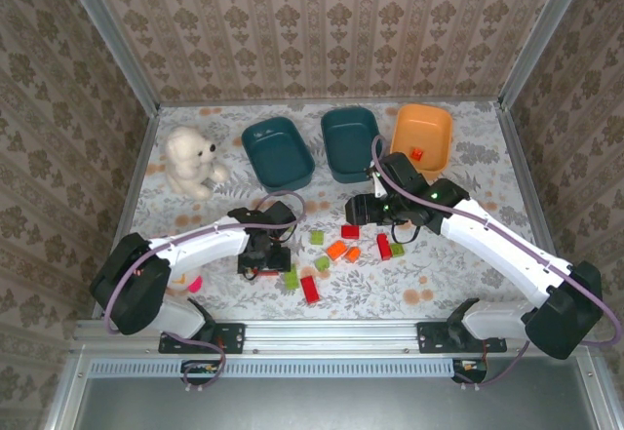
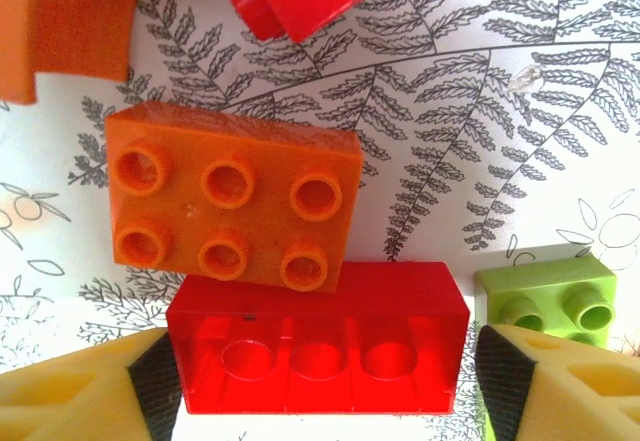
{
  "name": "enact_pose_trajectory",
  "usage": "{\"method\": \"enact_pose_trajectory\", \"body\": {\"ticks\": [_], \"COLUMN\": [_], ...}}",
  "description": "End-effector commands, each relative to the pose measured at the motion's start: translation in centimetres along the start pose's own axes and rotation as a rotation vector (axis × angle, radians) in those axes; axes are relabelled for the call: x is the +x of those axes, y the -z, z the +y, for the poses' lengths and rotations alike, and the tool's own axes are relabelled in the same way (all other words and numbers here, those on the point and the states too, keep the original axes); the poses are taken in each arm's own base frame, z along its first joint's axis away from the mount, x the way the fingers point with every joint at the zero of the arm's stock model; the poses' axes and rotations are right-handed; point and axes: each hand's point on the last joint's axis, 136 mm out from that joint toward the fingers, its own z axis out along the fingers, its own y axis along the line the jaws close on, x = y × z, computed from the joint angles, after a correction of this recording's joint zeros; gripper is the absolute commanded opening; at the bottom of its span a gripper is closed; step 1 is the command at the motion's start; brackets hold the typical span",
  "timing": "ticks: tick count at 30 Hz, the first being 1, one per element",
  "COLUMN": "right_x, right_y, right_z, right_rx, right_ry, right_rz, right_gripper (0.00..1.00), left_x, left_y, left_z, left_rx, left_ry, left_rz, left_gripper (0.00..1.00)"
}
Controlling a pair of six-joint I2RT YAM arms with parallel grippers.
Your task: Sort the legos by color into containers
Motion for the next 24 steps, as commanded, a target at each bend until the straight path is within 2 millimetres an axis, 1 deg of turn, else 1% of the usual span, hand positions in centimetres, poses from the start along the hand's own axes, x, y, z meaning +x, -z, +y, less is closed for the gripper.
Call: {"method": "enact_pose_trajectory", "body": {"ticks": [1,5,13,15,17,19,20,21,24], "right_x": [0.8,0.8,0.5,0.4,0.3,0.2,0.2,0.1,-0.4], "right_y": [0.3,0.2,-0.4,-0.4,-0.5,-0.5,-0.4,-0.3,0.7], "right_z": [-0.1,-0.2,0.1,0.2,0.2,0.3,0.3,0.3,1.1], "right_rx": [-0.004,-0.001,-0.005,-0.006,-0.006,-0.004,-0.004,-0.007,-0.046], "right_ry": [-0.014,-0.016,-0.019,-0.017,-0.014,-0.012,-0.008,-0.005,0.017], "right_rz": [0.015,0.016,0.022,0.024,0.024,0.024,0.024,0.021,-0.007], "right_gripper": [0.71,0.71,0.71,0.71,0.71,0.71,0.71,0.71,0.71], "left_x": [0.3,0.2,0.6,0.6,0.4,0.0,-0.2,-0.4,-0.7], "left_y": [-0.5,-0.6,-1.4,-1.6,-1.5,-0.8,-0.1,0.6,3.7], "left_z": [0.4,0.5,1.2,1.3,1.0,0.8,0.7,0.5,-0.1], "left_rx": [-0.018,-0.016,-0.032,-0.031,-0.022,-0.016,-0.017,-0.016,0.009], "left_ry": [-0.008,-0.003,0.008,0.007,0.004,0.003,0.001,0.000,0.017], "left_rz": [0.010,0.010,0.030,0.028,0.021,0.007,-0.003,-0.015,-0.059], "left_gripper": [0.77,0.74,0.75,0.72,0.64,0.58,0.57,0.57,0.55]}}
